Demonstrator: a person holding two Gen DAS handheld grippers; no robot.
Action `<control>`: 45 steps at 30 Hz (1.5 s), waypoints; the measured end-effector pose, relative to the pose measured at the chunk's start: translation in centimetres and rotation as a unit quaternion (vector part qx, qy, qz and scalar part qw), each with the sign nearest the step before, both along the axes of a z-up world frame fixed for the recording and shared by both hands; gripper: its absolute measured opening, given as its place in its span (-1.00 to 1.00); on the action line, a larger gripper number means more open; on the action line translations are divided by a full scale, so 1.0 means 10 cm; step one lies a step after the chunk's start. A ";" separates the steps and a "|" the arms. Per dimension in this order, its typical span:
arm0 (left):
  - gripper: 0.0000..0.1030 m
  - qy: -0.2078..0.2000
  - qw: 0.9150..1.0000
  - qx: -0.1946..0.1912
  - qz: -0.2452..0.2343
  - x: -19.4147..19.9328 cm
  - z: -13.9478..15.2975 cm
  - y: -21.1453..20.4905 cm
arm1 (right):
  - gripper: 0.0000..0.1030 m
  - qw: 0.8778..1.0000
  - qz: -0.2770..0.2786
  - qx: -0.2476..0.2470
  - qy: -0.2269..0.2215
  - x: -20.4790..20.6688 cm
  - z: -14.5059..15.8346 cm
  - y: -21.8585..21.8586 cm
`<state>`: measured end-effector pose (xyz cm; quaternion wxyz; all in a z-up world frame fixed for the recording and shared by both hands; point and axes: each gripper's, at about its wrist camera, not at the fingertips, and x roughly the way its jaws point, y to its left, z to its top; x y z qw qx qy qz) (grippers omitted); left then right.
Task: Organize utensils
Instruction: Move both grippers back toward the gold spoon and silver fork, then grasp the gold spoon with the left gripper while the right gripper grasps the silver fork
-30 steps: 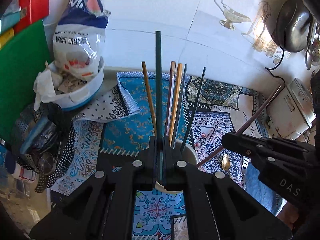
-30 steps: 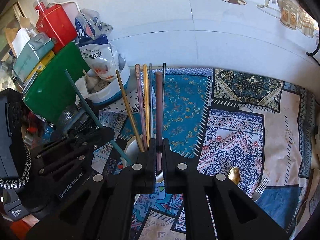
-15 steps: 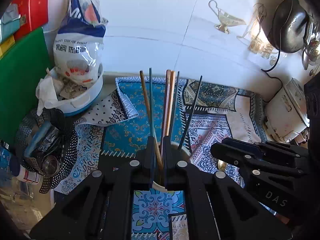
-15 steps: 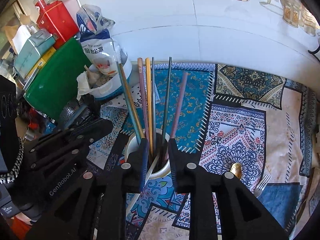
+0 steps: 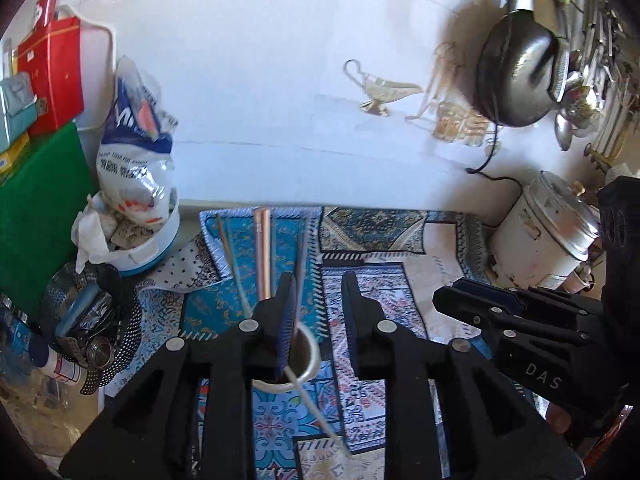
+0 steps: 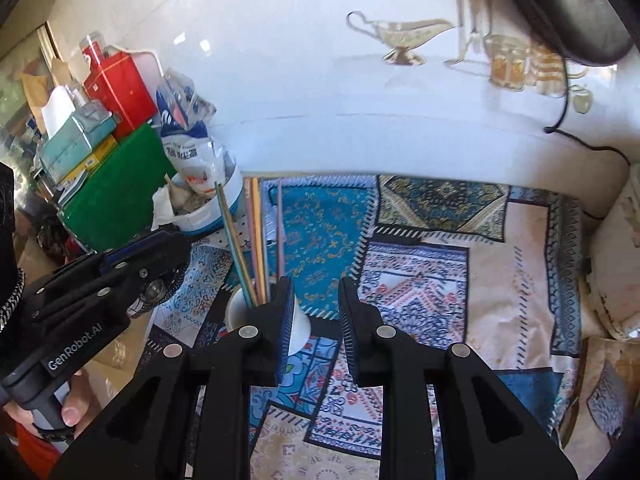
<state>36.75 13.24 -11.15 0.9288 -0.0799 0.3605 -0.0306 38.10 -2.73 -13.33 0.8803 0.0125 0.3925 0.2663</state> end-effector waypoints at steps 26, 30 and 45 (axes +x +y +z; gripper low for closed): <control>-0.36 0.156 0.981 -0.025 -0.115 0.42 -0.99 -1.50 | -0.48 0.985 -0.154 -0.030 0.074 0.02 -0.69 -1.58; -0.36 0.217 0.970 -0.038 -0.107 0.47 -1.42 -1.59 | -0.48 0.982 -0.155 -0.040 0.100 0.04 -0.89 -1.67; -0.36 0.286 0.958 0.001 -0.032 0.85 -2.27 -1.48 | -0.48 0.974 -0.139 -0.062 0.169 0.16 -1.41 -1.80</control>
